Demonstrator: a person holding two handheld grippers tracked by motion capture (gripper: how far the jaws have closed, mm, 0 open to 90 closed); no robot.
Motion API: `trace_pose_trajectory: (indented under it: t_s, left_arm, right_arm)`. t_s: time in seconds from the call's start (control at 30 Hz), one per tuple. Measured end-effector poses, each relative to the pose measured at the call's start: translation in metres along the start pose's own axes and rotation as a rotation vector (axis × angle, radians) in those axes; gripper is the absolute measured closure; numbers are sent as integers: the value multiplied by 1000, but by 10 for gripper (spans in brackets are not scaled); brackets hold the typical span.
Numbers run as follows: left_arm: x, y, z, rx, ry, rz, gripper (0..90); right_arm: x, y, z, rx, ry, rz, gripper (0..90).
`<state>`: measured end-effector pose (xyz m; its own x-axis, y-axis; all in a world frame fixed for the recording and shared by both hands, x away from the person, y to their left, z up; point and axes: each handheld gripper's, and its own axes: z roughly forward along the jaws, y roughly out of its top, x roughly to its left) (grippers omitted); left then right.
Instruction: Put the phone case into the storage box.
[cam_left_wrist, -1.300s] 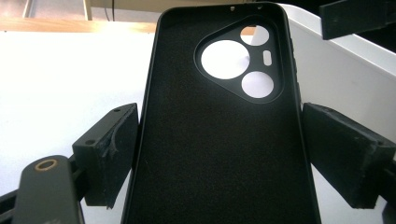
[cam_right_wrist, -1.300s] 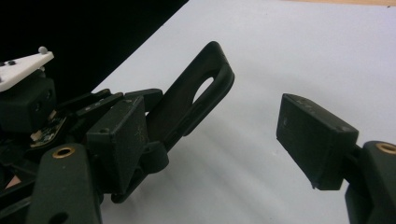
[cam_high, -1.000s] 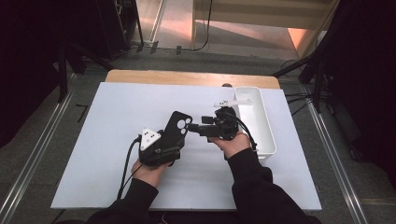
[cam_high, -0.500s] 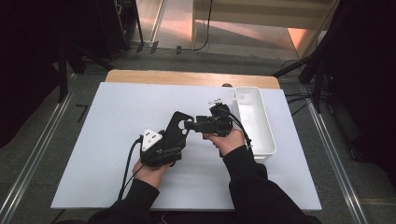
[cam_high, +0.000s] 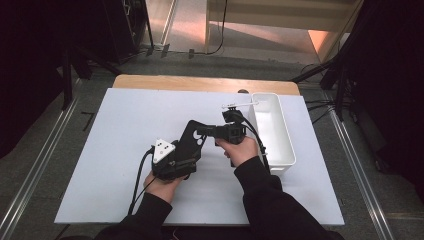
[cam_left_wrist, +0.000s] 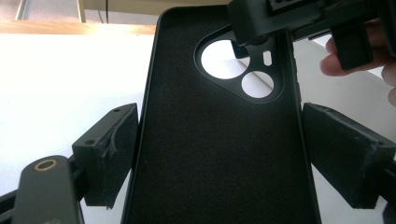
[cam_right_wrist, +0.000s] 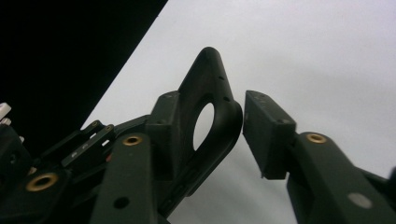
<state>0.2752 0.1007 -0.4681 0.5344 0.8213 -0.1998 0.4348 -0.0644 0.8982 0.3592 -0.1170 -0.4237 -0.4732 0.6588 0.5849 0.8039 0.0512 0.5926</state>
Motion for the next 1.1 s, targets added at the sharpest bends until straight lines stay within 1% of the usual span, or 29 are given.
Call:
trace_pose_trajectory:
  t_s: [0.1,0.17,0.27,0.37,0.4,0.47,0.57,0.6,0.7,0.77,0.8,0.83,0.97,1.03,1.1]
  left_arm:
    - [-1,0,0,4,0,7,138]
    - [-1,-1,0,5,2,11,138]
    - [-3,-3,2,3,3,7,138]
    - [-5,-4,2,4,10,14,138]
    - [-5,-4,2,4,12,23,138]
    - [-6,-5,2,4,21,34,138]
    - [-7,-6,2,-1,17,25,138]
    - [-7,-6,2,-3,11,21,137]
    - [-7,-5,1,-8,8,26,137]
    - [-7,-5,1,-7,8,30,136]
    - [-6,-4,1,-3,-2,29,134]
    - [-6,-4,2,-2,-11,18,133]
    - [-5,-1,2,22,-35,34,124]
    - [-6,1,1,28,-28,49,85]
    - [-8,3,1,41,-30,55,25]
  right_arm:
    - [-2,0,1,9,14,25,646]
    - [-1,0,2,13,13,27,666]
    - [-1,0,1,16,23,43,692]
    - [-1,1,-1,15,27,52,717]
    - [-1,1,-1,14,33,52,724]
    - [1,1,-2,20,40,68,736]
    - [2,2,-3,36,40,84,746]
    - [3,2,-4,37,41,82,746]
    - [3,3,-5,39,47,96,747]
    - [3,3,-5,37,47,94,748]
    - [3,4,-6,40,46,93,748]
    - [4,4,-7,37,46,93,749]
    - [6,4,-9,37,49,80,749]
    - [8,4,-9,37,49,66,749]
    - [10,4,-10,37,41,54,749]
